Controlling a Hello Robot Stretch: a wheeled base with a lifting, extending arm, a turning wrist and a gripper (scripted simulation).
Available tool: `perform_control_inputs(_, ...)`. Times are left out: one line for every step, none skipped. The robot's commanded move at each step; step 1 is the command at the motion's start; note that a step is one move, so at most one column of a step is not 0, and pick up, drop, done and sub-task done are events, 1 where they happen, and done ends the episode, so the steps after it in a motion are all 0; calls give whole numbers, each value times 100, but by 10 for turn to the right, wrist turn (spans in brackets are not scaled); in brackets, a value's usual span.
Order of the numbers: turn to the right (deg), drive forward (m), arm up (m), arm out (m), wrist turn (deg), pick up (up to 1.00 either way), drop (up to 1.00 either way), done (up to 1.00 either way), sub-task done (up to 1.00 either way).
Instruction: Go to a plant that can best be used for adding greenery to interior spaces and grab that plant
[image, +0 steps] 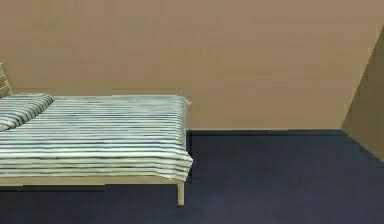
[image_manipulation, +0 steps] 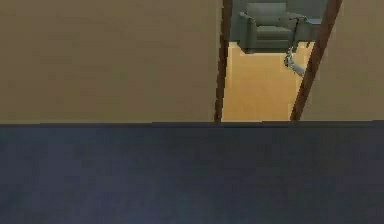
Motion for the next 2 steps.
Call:
perform_control_inputs(-450,0,0,0,0,0,0,0,0)
perform_control_inputs(-210,0,0,0,0,0,0,0,0)
